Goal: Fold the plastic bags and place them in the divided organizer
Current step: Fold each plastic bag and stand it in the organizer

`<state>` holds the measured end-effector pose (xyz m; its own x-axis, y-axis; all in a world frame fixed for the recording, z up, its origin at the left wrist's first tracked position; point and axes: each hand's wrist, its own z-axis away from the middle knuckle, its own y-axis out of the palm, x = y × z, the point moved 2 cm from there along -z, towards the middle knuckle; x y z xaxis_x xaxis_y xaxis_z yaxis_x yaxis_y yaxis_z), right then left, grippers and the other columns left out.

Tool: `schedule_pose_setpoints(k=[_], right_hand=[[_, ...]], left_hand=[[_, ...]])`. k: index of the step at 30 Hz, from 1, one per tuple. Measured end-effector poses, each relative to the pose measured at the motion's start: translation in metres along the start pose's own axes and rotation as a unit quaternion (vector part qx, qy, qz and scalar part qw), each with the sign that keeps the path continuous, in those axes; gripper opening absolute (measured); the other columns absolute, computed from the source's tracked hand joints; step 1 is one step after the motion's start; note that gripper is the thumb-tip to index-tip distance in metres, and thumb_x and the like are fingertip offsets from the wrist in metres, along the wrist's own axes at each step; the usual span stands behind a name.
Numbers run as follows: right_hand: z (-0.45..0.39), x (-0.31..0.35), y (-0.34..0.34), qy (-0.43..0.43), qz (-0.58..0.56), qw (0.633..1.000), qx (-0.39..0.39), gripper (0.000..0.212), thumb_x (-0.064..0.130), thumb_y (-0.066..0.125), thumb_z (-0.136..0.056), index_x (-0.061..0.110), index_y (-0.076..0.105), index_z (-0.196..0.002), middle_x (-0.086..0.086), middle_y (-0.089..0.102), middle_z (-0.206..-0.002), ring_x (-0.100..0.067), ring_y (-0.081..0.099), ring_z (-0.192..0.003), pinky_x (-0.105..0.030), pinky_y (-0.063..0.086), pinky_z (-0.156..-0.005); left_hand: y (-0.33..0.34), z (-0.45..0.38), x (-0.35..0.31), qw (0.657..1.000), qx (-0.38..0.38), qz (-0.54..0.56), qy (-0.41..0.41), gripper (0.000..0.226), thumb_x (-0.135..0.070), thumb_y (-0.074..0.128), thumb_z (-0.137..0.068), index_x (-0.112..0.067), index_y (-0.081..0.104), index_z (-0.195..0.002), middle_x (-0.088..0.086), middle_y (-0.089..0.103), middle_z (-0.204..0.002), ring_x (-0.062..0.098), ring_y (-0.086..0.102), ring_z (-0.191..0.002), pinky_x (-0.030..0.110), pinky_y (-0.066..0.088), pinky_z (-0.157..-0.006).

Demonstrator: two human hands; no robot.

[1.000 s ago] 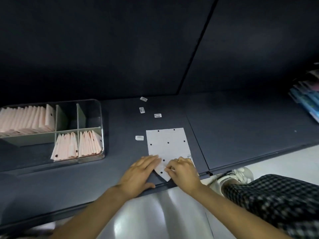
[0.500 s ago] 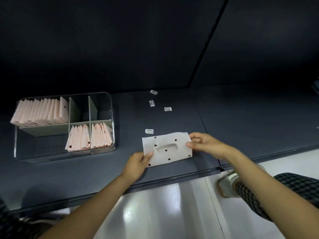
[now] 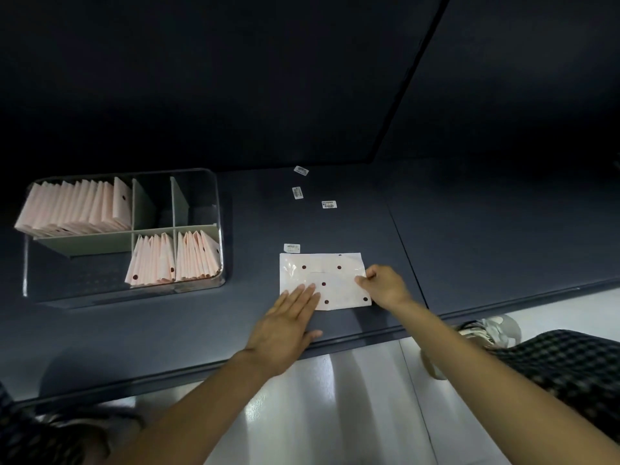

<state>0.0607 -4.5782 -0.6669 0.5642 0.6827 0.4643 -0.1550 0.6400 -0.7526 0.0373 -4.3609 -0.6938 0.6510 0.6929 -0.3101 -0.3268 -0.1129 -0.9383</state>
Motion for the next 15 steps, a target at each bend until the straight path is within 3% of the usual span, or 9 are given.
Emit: schedule_pose_setpoints(k=[2, 4, 6, 8, 10, 12, 15], right_hand=[[0.011, -0.001, -0.001, -0.057, 0.071, 0.99, -0.107, 0.029, 0.034, 0.062, -0.087, 0.01, 0.052, -0.099, -0.007, 0.061, -0.095, -0.024, 0.055, -0.088, -0.032, 0.043, -0.071], [0.027, 0.0, 0.0, -0.222, 0.159, 0.941, -0.2, 0.037, 0.039, 0.07, -0.08, 0.012, 0.056, -0.102, -0.005, 0.058, -0.1, -0.024, 0.054, -0.091, -0.036, 0.045, -0.076], [0.038, -0.006, 0.002, -0.367, 0.23, 0.883, -0.182, 0.042, 0.039, 0.077, -0.073, 0.013, 0.062, -0.104, -0.004, 0.062, -0.106, -0.024, 0.059, -0.094, -0.037, 0.049, -0.078], [0.041, -0.015, 0.004, -0.419, 0.277, 0.852, -0.145, 0.045, 0.03, 0.08, -0.07, 0.014, 0.065, -0.108, -0.003, 0.066, -0.112, -0.023, 0.064, -0.098, -0.036, 0.053, -0.082], [0.038, -0.019, 0.004, -0.425, 0.292, 0.846, -0.138, 0.043, 0.015, 0.081, -0.065, 0.011, 0.069, -0.106, -0.004, 0.068, -0.11, -0.022, 0.067, -0.096, -0.035, 0.055, -0.081], [0.032, -0.02, 0.003, -0.43, 0.282, 0.846, -0.142, 0.034, 0.005, 0.08, -0.063, 0.011, 0.073, -0.096, -0.004, 0.071, -0.104, -0.023, 0.069, -0.09, -0.034, 0.056, -0.078], [0.024, -0.018, -0.004, -0.333, 0.119, 0.932, -0.076, 0.013, 0.013, 0.063, -0.087, 0.015, 0.069, -0.097, -0.005, 0.069, -0.098, -0.023, 0.063, -0.093, -0.029, 0.046, -0.084]], left_hand=[[0.007, 0.001, 0.004, 0.999, 0.023, -0.035, -0.004, 0.067, -0.052, 0.019, -0.099, -0.02, -0.01, -0.149, -0.005, -0.02, -0.154, 0.013, -0.02, -0.142, 0.03, -0.019, -0.113], [0.008, 0.001, 0.006, 0.999, 0.017, -0.043, -0.001, 0.067, -0.053, 0.017, -0.099, -0.02, -0.012, -0.149, -0.005, -0.021, -0.153, 0.012, -0.019, -0.143, 0.03, -0.02, -0.113], [0.007, 0.001, 0.007, 0.999, 0.011, -0.039, 0.001, 0.067, -0.053, 0.018, -0.099, -0.02, -0.01, -0.15, -0.006, -0.021, -0.153, 0.012, -0.016, -0.144, 0.029, -0.017, -0.114], [0.005, 0.0, 0.007, 1.0, -0.006, -0.02, 0.001, 0.066, -0.051, 0.025, -0.099, -0.02, 0.0, -0.151, -0.006, -0.011, -0.156, 0.012, -0.006, -0.146, 0.028, -0.011, -0.116], [-0.005, 0.0, 0.005, 0.998, -0.06, -0.003, 0.011, 0.062, -0.045, 0.048, -0.094, -0.018, 0.03, -0.147, -0.002, 0.022, -0.155, 0.017, 0.025, -0.142, 0.034, 0.013, -0.117], [-0.016, -0.003, 0.006, 0.993, -0.114, 0.017, 0.007, 0.055, -0.034, 0.073, -0.08, -0.015, 0.057, -0.129, 0.002, 0.055, -0.135, 0.022, 0.055, -0.12, 0.037, 0.043, -0.099], [-0.028, -0.012, 0.021, 0.983, -0.14, 0.086, -0.079, 0.033, -0.025, 0.068, -0.085, -0.017, 0.065, -0.116, -0.001, 0.063, -0.119, 0.024, 0.056, -0.11, 0.033, 0.041, -0.09]])
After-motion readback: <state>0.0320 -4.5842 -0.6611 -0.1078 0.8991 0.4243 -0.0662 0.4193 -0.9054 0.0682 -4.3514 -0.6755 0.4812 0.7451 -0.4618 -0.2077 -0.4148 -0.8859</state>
